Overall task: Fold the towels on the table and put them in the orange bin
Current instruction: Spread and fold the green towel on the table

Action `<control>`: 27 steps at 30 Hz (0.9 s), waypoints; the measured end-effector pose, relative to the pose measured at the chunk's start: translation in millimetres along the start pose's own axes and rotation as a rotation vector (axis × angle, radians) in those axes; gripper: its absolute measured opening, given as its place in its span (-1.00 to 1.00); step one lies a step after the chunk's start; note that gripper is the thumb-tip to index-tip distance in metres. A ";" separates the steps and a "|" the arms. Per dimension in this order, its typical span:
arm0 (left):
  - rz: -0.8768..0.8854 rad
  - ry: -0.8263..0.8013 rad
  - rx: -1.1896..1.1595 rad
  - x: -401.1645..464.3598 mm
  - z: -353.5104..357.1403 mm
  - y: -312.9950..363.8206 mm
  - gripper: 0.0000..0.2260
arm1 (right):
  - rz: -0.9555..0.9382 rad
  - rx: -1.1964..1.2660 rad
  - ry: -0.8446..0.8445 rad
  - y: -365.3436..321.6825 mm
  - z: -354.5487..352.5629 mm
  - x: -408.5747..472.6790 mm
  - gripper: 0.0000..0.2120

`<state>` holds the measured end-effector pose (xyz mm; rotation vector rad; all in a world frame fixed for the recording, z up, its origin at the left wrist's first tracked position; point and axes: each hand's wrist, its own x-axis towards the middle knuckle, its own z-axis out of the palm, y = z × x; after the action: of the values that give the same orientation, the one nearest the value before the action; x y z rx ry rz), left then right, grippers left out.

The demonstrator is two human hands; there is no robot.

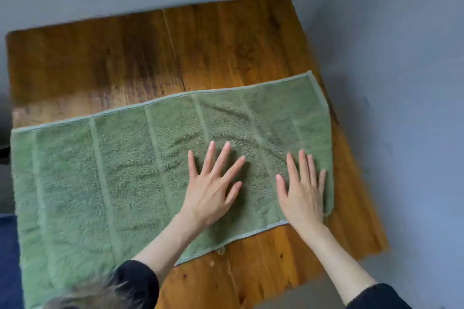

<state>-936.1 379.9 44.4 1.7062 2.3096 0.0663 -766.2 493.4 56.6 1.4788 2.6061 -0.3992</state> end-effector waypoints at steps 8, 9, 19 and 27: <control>0.018 -0.067 0.116 16.9 20.8 39.1 -0.50 | 0.157 0.340 0.310 42.8 -17.9 0.3 -0.70; 0.017 -0.063 0.124 16.9 21.2 39.4 -0.50 | 0.284 0.380 0.286 50.3 -21.8 3.5 -0.67; -0.001 -0.045 0.117 18.3 20.2 46.0 -0.49 | 0.296 0.531 0.354 55.0 -41.1 9.6 -0.90; -0.013 -0.058 0.128 17.9 20.7 45.9 -0.49 | 0.187 0.714 0.169 48.3 -27.8 2.2 -0.87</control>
<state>-893.2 408.3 30.0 1.7283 2.3278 -0.1346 -725.2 526.7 74.6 1.9991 2.5321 -1.3356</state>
